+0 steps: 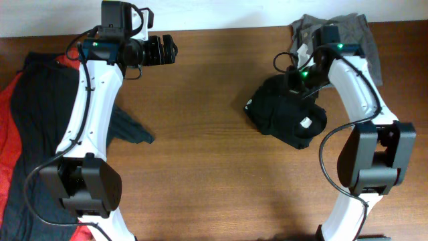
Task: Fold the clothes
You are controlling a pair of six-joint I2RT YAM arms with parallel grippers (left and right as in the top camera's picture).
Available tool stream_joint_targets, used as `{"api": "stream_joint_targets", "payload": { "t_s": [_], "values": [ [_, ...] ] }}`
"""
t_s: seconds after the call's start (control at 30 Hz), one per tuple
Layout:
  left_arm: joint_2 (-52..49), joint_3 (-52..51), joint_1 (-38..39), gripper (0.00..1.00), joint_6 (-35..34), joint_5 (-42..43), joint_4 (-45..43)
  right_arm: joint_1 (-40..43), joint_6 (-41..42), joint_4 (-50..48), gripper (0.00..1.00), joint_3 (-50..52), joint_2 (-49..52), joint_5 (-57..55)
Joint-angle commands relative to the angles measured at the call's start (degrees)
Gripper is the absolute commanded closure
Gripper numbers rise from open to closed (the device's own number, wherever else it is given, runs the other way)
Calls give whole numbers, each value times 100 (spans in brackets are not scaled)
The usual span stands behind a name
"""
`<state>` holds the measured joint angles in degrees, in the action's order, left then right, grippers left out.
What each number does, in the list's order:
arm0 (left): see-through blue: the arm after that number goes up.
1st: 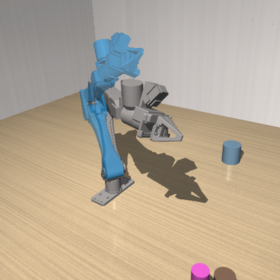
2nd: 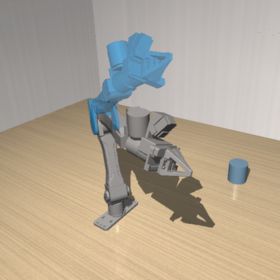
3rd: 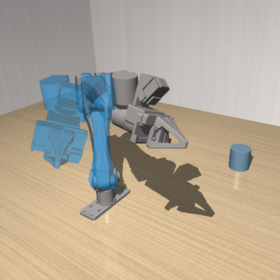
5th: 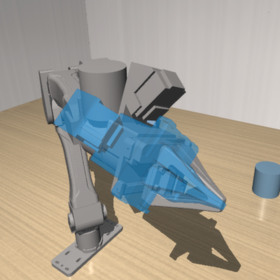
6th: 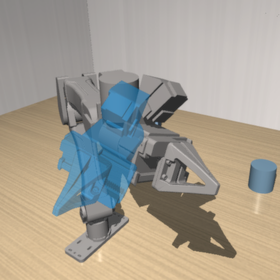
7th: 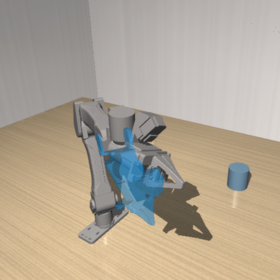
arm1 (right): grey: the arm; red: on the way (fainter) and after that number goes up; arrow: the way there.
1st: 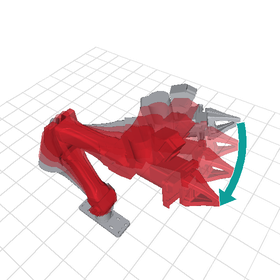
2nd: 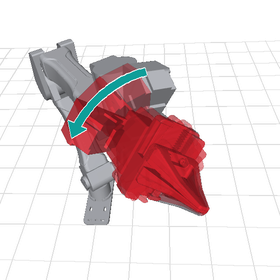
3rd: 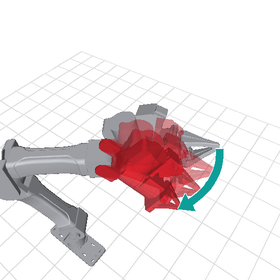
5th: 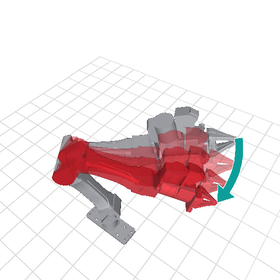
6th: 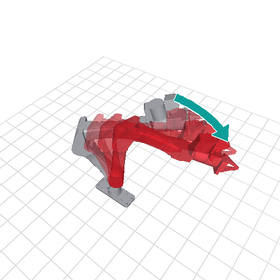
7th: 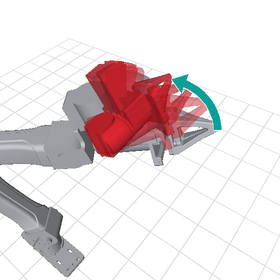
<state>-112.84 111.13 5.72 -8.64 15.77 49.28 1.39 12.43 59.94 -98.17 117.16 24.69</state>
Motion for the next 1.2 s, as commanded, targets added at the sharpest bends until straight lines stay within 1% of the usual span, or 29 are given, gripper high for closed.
{"api": "stream_joint_targets", "payload": {
  "t_s": [0.0, 0.17, 0.27, 0.4, 0.5, 0.57, 0.67, 0.7, 0.73, 0.77, 0.83, 0.87, 0.9, 0.93, 1.03, 1.1, 1.17],
  "values": [
    [-42, 35, 13, 1, 149, -87, 55, 72, 444, -315, 96, 671, 0, -330],
    [-44, 35, 13, 1, 186, -131, 55, 289, 463, -975, 96, 1803, 0, -417],
    [-48, 35, 13, 1, 186, -131, 55, 476, 461, -1110, 96, 2234, 0, -415],
    [-48, 35, 13, 1, 186, -293, 57, 542, 356, -1047, 96, 2186, -81, -267],
    [-48, 35, 13, 1, 186, -343, 79, 555, 330, -765, 96, 1884, -299, -9],
    [-48, 35, 13, 1, 186, -343, 116, 612, 330, -540, 96, 1670, -531, 179],
    [-48, 35, 13, 1, 188, -367, 142, 772, 328, -151, 95, 1469, -1154, 216],
    [-48, 35, 13, 1, 269, -367, 142, 903, 328, 68, 90, 1469, -1451, 94],
    [-52, 35, 13, 1, 319, -369, 142, 1016, 330, 273, 76, 1469, -1620, -114],
    [-59, 35, 13, 1, 321, -409, 142, 1093, 330, 409, 66, 1469, -1687, -321],
    [-68, 35, 13, 1, 339, -529, 144, 1237, 337, 669, 50, 1482, -1703, -750],
    [-72, 35, 13, 1, 356, -577, 153, 1340, 334, 719, 44, 1593, -1661, -872],
    [-72, 35, 13, 1, 356, -577, 164, 1419, 337, 669, 42, 1759, -1635, -870],
    [-72, 35, 13, 1, 356, -577, 186, 1475, 334, 560, 37, 1930, -1620, -870],
    [-72, 35, 13, 1, 356, -577, 245, 1552, 330, -15, 30, 2516, -1617, -870],
    [-72, 35, 13, 1, 358, -579, 267, 1552, 332, -417, 28, 2868, -1617, -868],
    [-72, 35, 13, 1, 358, -579, 269, 1550, 426, -1102, 27, 3432, -1617, -841]
  ]
}}
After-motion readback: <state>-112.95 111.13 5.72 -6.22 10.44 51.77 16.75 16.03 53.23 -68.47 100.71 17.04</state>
